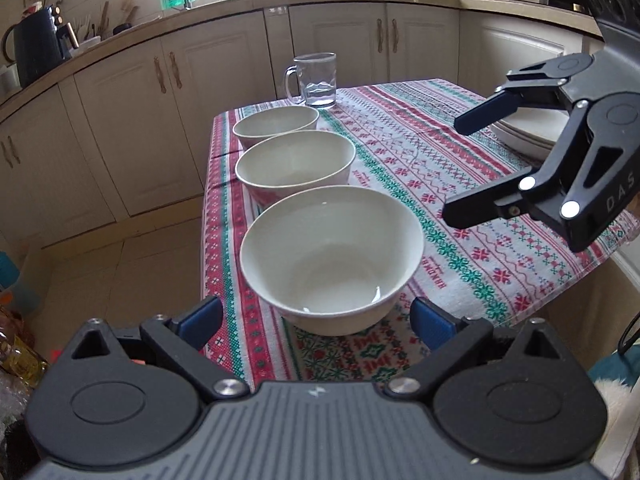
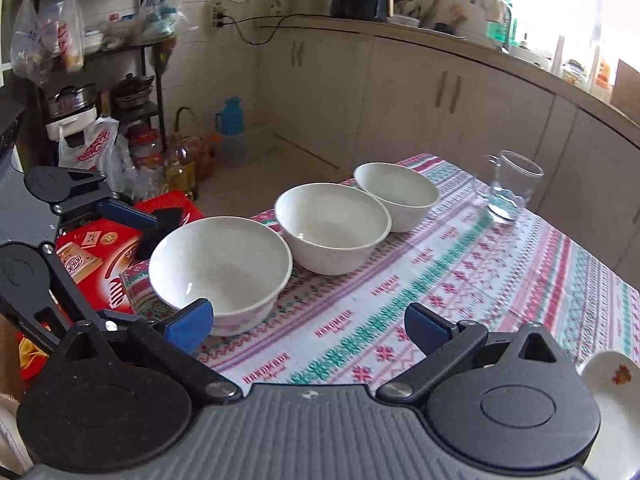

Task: Organize plates and bowls
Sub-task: 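Move the right gripper to a white bowl's rim and close on it, then lift the white bowl with the right gripper and carry it toward the plate stack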

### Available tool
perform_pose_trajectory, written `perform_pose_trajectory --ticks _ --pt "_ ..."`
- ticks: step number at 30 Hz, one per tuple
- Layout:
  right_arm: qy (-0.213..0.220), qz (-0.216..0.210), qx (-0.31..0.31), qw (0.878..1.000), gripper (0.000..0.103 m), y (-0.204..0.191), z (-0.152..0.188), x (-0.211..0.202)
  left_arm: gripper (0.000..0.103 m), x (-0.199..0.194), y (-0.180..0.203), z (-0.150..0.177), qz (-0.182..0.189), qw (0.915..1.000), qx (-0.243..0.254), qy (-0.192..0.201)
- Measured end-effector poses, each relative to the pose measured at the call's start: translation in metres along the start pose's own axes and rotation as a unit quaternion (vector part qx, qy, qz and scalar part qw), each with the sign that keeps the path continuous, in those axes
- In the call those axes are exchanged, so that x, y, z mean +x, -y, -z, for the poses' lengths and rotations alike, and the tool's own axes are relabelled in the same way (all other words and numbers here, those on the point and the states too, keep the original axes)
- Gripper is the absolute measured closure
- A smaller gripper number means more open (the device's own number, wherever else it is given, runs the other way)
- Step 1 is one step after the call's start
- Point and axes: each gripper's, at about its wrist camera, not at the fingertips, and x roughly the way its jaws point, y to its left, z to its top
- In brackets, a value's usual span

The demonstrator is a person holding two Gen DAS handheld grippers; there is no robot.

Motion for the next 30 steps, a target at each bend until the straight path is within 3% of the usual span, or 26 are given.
perform_pose_trajectory --ticks 10,14,17,24,30 --pt "-0.021 -0.047 0.006 0.999 0.002 -0.009 -0.020 0.037 0.006 0.013 -0.007 0.002 0.035 0.9992 0.018 0.009" --pt "-0.038 -0.066 0.009 0.997 0.017 -0.010 -0.022 0.049 0.008 0.015 -0.008 0.000 0.053 0.9982 0.021 0.016" --pt "-0.044 -0.071 0.014 0.996 0.020 -0.010 -0.022 0.054 0.014 0.017 -0.010 0.000 0.066 0.9975 0.021 0.016" --pt "-0.056 -0.091 0.021 0.994 0.035 -0.010 -0.023 0.064 0.015 0.020 -0.011 -0.001 0.078 0.9967 0.019 0.016" --pt "-0.056 -0.098 0.021 0.993 0.035 -0.010 -0.025 0.066 0.015 0.022 -0.013 -0.002 0.080 0.9965 0.018 0.015"
